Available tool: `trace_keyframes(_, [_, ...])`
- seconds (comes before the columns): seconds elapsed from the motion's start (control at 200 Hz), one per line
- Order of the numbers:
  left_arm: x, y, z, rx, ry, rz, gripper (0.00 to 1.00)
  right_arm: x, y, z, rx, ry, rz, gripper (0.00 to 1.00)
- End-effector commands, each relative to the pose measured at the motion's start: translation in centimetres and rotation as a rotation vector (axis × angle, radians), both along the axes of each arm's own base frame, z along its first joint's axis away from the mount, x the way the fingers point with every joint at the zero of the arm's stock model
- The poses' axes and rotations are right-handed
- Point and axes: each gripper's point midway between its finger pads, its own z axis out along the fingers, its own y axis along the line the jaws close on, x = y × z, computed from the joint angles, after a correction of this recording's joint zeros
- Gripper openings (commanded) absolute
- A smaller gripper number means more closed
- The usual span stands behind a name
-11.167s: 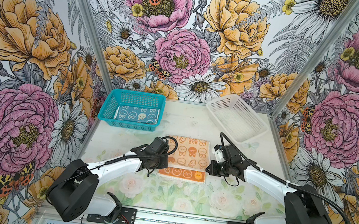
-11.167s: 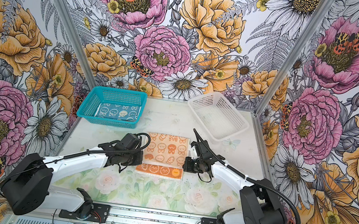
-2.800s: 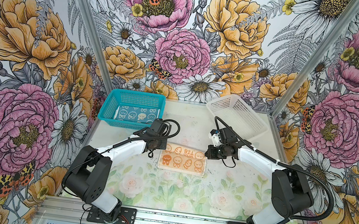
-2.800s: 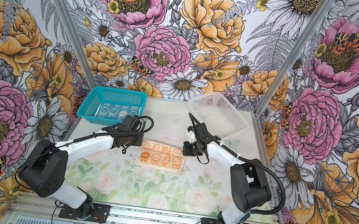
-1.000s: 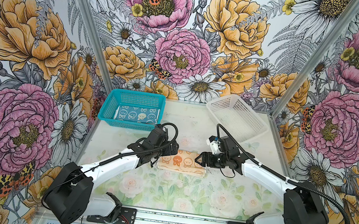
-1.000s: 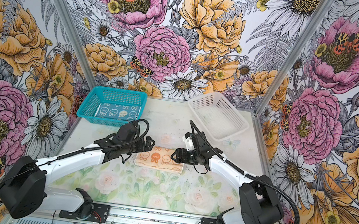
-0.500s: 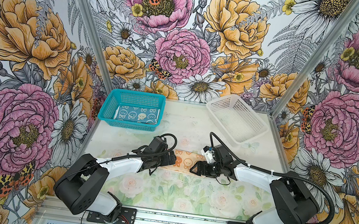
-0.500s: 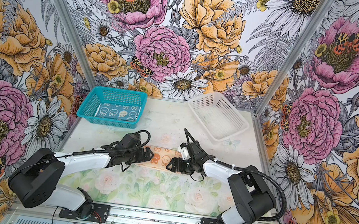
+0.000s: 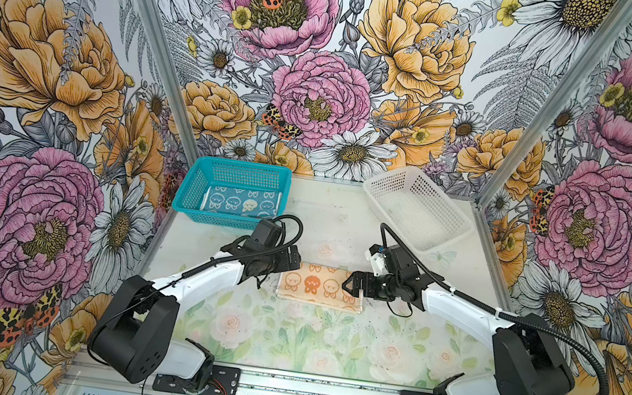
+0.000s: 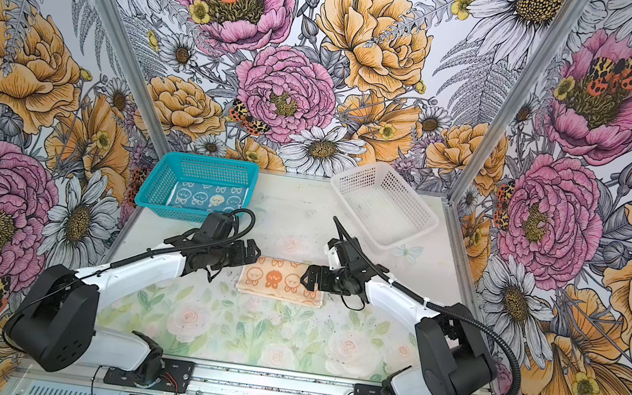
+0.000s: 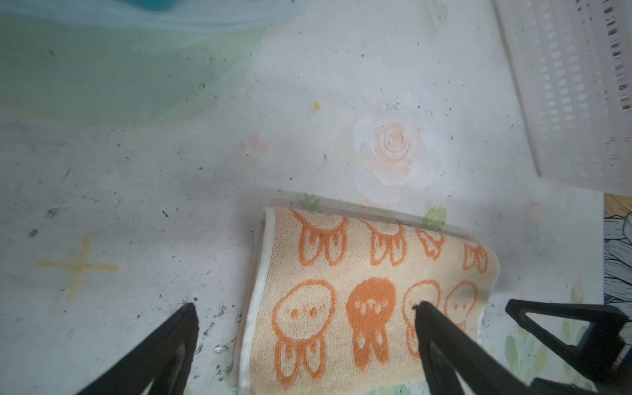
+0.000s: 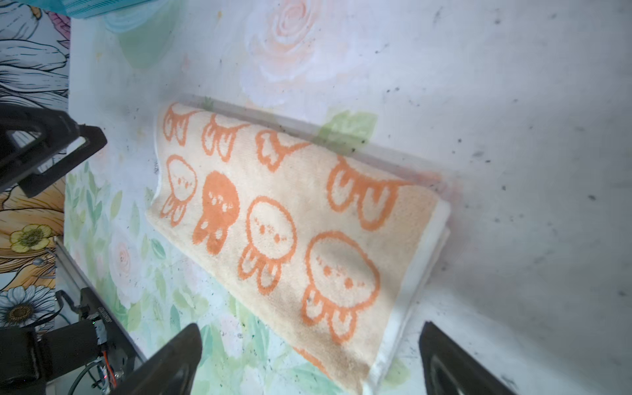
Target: Fold and stack the towels
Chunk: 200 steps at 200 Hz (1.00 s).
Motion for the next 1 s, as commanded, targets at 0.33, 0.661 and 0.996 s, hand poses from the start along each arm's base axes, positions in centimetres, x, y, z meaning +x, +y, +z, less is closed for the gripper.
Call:
trace_keyframes(0.33, [-1.2, -2.3, -5.5, 0.168, 0.156, -0.147, 0.87, -0.8, -1.3, -4.5, -0.160, 0.061, -0.002, 0.99])
trace_keyframes(0.661, [-2.0, -2.4, -7.5, 0.304, 0.236, -0.200, 0.55, -0.9, -0.3, -5.0, -0.119, 0.078, -0.003, 0.99])
trace_keyframes(0.996, [-1.3, -2.1, -7.1, 0.360, 0.256, -0.225, 0.08, 0.4, 0.7, -3.7, -0.088, 0.040, 0.011, 0.99])
